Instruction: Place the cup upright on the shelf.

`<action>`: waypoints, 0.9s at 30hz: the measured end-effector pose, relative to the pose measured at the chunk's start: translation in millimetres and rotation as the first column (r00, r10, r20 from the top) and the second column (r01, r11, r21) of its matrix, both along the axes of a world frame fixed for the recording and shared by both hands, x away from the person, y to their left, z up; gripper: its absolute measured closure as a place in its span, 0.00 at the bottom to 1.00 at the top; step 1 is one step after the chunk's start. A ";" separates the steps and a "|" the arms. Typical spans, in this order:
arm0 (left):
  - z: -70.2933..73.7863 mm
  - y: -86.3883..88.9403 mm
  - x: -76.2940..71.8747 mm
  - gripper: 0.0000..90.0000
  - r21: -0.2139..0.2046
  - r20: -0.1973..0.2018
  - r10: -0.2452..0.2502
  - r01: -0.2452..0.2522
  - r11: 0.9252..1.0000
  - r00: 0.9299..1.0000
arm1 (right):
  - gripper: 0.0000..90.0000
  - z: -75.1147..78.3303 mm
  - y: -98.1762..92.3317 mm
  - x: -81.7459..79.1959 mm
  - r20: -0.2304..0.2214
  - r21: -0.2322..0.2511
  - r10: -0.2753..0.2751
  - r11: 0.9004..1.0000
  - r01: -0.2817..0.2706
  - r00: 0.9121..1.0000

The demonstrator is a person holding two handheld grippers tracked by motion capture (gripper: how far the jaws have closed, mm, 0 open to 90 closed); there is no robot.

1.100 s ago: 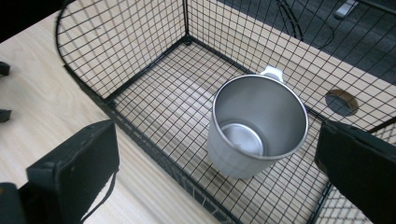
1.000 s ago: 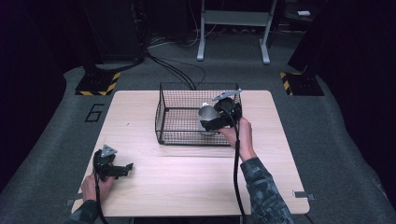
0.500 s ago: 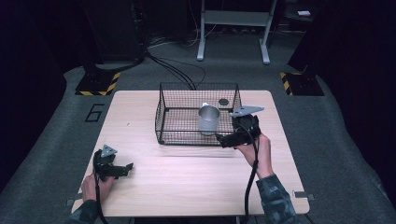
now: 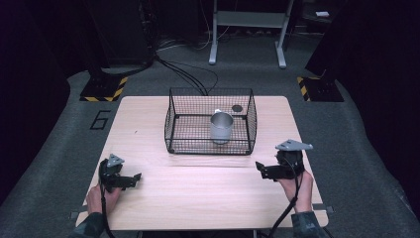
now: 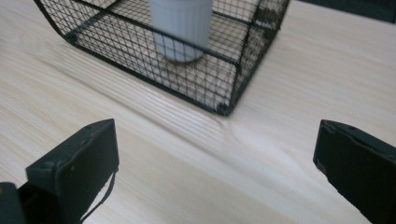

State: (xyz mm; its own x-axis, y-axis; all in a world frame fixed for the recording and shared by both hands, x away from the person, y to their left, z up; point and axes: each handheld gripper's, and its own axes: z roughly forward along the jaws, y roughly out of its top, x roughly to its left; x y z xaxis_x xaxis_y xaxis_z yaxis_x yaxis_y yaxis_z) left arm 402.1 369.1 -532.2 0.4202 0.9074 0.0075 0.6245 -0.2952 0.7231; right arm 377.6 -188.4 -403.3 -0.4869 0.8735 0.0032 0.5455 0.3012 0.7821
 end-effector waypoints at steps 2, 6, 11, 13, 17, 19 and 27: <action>0.0 0.0 0.0 0.00 0.000 0.000 0.000 0.000 1.000 1.000 | 0.00 -11.4 -11.1 -7.3 -0.006 0.012 -0.027 1.000 0.027 1.000; -0.1 -0.1 0.0 0.00 -0.001 0.001 0.001 -0.001 1.000 1.000 | 0.00 -32.5 -28.6 -18.4 -0.033 0.026 -0.081 0.996 0.082 0.996; 0.2 0.5 0.3 0.00 0.006 0.002 -0.004 0.004 1.000 1.000 | 0.00 -62.1 -46.8 -28.8 -0.074 0.010 -0.137 0.990 0.138 0.988; 0.2 0.5 0.3 0.00 0.007 0.001 -0.005 0.005 1.000 1.000 | 0.00 -75.8 -55.5 -32.0 -0.089 0.006 -0.166 0.986 0.167 0.982; 0.1 0.3 0.1 0.00 0.004 0.003 -0.002 0.002 1.000 1.000 | 0.00 -96.5 -69.7 -34.0 -0.104 0.004 -0.200 0.979 0.202 0.974; 0.1 0.3 0.2 0.00 0.005 0.002 -0.003 0.003 1.000 1.000 | 0.00 -104.4 -73.5 -33.7 -0.118 0.000 -0.209 0.978 0.210 0.971; -0.2 -0.4 -0.1 0.00 -0.005 0.002 0.003 -0.003 1.000 1.000 | 0.00 -126.2 -77.4 -33.4 -0.096 -0.033 -0.247 0.969 0.245 0.964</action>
